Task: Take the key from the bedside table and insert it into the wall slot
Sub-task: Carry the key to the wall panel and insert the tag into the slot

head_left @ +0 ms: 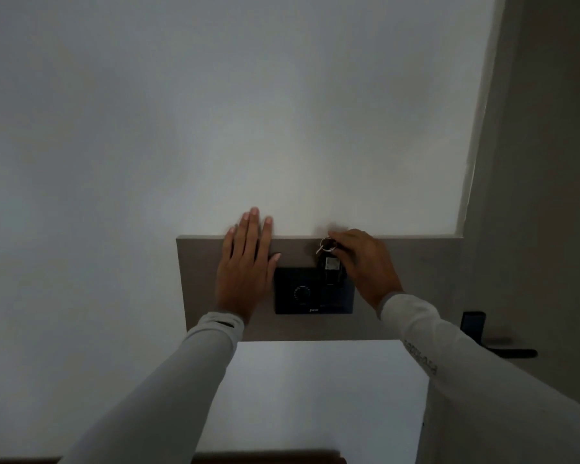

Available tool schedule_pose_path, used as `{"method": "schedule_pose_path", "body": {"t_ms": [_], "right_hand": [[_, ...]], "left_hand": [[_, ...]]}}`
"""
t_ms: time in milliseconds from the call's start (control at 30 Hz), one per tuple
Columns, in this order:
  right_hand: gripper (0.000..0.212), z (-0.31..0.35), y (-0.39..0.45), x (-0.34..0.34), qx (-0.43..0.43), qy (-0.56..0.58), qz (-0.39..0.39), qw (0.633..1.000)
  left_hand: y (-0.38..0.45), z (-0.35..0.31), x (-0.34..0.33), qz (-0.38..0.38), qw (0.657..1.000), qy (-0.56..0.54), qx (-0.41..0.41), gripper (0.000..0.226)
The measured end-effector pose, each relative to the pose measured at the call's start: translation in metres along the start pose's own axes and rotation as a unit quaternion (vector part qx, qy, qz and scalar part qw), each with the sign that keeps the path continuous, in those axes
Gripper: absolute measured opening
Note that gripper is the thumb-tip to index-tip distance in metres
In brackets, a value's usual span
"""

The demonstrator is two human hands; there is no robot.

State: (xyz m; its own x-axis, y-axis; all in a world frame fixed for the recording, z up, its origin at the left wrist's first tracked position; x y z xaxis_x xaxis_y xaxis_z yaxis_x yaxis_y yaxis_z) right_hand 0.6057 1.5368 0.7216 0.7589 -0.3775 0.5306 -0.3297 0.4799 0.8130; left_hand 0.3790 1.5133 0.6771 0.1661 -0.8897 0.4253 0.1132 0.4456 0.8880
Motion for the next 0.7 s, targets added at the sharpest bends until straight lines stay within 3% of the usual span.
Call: {"method": "schedule_pose_path", "body": {"t_ms": [100, 200, 400, 700], "right_hand": [[0.031, 0.004, -0.003, -0.006, -0.008, 0.035, 0.033, 0.999], [0.032, 0.004, -0.006, -0.006, 0.010, -0.004, 0.038, 0.999], [0.035, 0.003, -0.023, -0.008, 0.059, -0.106, -0.022, 0.992], [0.073, -0.003, -0.051, -0.032, 0.028, -0.199, 0.023, 0.979]], "left_hand": [[0.000, 0.000, 0.000, -0.001, 1.000, -0.004, 0.003, 0.063], [0.000, 0.000, -0.001, 0.001, 1.000, 0.002, 0.000, 0.064], [0.000, 0.000, 0.000, -0.004, 1.000, 0.003, 0.001, 0.063], [-0.001, -0.001, 0.000, -0.006, 1.000, 0.005, 0.001, 0.064]]}}
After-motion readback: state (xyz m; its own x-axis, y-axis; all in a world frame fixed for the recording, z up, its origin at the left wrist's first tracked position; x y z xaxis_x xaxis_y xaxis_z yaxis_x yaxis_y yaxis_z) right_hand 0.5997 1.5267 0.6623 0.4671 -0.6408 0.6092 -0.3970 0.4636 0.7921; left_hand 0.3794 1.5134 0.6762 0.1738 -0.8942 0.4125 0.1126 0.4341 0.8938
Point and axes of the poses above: each hand's wrist, its own y-axis towards the middle knuckle, its own x-axis out of the back of the hand, z = x × y, the point moved 3 cm from there along y, towards the middle knuckle, and after that the axes turned 2 degrees about -y, right-handed, at the moved point
